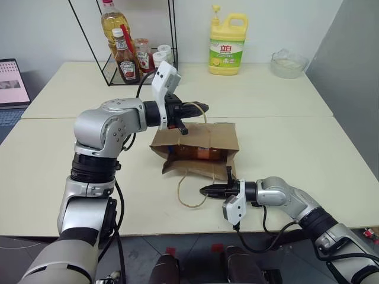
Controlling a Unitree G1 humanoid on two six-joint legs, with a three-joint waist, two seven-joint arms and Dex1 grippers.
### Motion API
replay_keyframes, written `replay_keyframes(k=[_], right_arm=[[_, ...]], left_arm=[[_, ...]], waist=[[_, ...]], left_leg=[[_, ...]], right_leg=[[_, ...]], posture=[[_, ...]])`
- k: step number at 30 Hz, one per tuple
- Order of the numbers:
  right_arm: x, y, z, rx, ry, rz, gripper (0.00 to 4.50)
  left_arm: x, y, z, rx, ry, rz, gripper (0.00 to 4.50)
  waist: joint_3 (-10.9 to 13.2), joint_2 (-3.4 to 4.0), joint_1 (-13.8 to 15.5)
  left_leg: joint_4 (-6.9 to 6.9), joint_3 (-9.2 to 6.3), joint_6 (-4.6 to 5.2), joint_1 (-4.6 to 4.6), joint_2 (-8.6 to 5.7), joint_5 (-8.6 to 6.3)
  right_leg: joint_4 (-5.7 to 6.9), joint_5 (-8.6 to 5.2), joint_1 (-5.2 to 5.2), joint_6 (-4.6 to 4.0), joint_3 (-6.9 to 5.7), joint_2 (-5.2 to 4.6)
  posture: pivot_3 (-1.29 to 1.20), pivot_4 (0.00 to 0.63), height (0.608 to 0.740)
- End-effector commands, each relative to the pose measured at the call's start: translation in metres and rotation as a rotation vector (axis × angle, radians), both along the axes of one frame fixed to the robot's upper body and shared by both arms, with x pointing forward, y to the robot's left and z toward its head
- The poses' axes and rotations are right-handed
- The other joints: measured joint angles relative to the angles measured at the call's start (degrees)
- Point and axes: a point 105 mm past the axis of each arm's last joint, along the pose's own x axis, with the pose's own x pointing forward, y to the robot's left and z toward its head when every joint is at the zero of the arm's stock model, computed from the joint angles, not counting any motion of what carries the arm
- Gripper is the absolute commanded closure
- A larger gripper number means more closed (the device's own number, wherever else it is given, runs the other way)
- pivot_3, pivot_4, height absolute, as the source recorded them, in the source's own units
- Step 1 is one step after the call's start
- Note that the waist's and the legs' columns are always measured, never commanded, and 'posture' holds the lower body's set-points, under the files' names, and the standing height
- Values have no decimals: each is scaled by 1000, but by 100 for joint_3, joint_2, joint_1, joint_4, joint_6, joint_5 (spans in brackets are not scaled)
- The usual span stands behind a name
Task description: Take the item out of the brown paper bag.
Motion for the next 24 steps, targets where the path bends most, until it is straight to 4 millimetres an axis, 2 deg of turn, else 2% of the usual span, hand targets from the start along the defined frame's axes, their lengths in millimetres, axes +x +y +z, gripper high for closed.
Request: replay_keyframes(k=[1,3,8,13,19,21,23,24], right_arm=[[-18,-17,-37,-116,148,-11,4288],[-18,-17,-31,-90,161,-24,3810],[-16,-19,-7,-2,132,-61,2089],[-27,-37,19,86,155,-127,462],[-56,-69,35,105,210,-223,462],[-56,-75,46,151,246,-304,462],[-47,-73,65,253,303,-391,462],[-40,-69,77,335,358,-433,629]], left_arm=[[-2,2,26,-45,-79,-3,4500],[-3,1,27,-50,-80,-9,4500],[-8,-1,24,-46,-73,-29,4500],[-7,-1,24,-49,-72,-32,4500],[-7,0,22,-55,-67,-30,4500],[-6,1,21,-55,-65,-28,4500],[-5,2,20,-52,-69,-24,4500],[-5,2,20,-50,-73,-23,4500]], waist=[[0,0,13],[0,0,24],[1,0,27],[3,0,59],[9,-4,137],[11,-7,129],[14,-8,102],[14,-8,93]], left_leg=[[0,0,0,0,0,0],[0,-1,0,-1,-1,0],[0,-1,0,-3,-2,0],[0,-1,1,-8,-3,-1],[0,0,2,-13,-6,-2],[0,0,2,-13,-7,-2],[1,0,2,-11,-6,-2],[1,0,2,-10,-6,-2]], right_leg=[[0,0,0,0,0,0],[0,0,0,0,0,0],[-1,0,-2,1,1,-2],[-3,-1,-4,2,1,-1],[-6,-4,-8,6,5,-2],[-6,-6,-8,11,7,-1],[-1,-9,-9,15,10,0],[2,-9,-10,15,11,1]], posture=[[0,150,740],[0,150,740],[0,150,740],[0,150,740],[0,150,740],[0,150,740],[0,150,740],[0,150,740]])
